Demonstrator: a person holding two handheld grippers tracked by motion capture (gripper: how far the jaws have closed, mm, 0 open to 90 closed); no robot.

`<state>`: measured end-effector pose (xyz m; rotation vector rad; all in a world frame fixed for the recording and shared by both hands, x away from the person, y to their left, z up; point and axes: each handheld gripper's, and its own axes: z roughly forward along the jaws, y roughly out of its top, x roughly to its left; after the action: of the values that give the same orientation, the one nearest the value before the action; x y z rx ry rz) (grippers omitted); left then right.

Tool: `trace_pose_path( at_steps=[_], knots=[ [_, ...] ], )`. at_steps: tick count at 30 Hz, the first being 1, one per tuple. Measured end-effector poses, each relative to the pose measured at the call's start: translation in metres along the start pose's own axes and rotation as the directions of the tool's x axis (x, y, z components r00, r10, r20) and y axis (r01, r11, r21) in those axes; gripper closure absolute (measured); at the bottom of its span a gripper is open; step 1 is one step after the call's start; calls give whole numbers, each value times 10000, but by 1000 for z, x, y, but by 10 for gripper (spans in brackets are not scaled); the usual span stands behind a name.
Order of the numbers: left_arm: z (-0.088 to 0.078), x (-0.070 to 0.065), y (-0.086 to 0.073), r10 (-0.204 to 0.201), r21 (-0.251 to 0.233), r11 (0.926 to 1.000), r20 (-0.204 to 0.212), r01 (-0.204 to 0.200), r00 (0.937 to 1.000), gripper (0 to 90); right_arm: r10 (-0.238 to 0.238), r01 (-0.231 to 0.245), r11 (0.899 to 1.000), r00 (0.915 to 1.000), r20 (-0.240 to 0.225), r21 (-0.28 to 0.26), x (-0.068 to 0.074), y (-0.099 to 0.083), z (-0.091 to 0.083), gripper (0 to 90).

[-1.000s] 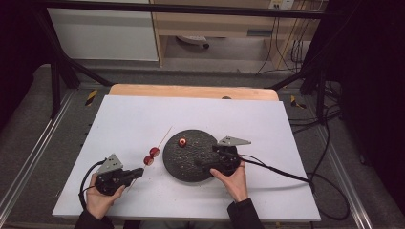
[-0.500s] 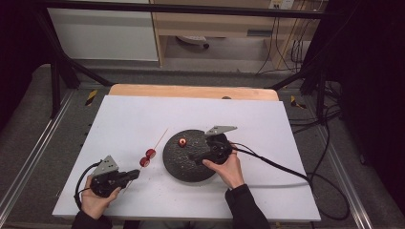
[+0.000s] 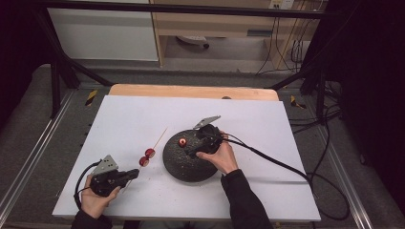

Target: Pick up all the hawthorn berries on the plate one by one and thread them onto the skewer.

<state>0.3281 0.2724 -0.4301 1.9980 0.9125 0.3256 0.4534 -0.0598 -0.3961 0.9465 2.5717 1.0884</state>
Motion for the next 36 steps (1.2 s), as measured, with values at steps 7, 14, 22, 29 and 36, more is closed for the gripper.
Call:
trace_pose_path(
  at_steps=[7,14,22,29,36],
  knots=[
    [1,2,-1,-60,73,10000,-100,60,9999,884,-567,577,9972,9981,-224,469,-5,10,8,100],
    [1,2,-1,-77,40,10000,-110,78,9999,884,-834,870,9925,9955,-443,861,-4,20,21,163],
    [2,2,-1,-29,101,9999,-95,30,10000,885,-1864,1947,9670,9804,-642,1647,-3,32,37,252],
    [2,2,-1,-39,99,9999,-74,40,10000,884,-2460,2598,9429,9651,-897,2086,-4,37,46,340],
    [2,2,-1,-28,95,10000,-58,28,10000,884,-2804,2986,9270,9537,-1091,2271,-4,43,55,454]
  ],
)
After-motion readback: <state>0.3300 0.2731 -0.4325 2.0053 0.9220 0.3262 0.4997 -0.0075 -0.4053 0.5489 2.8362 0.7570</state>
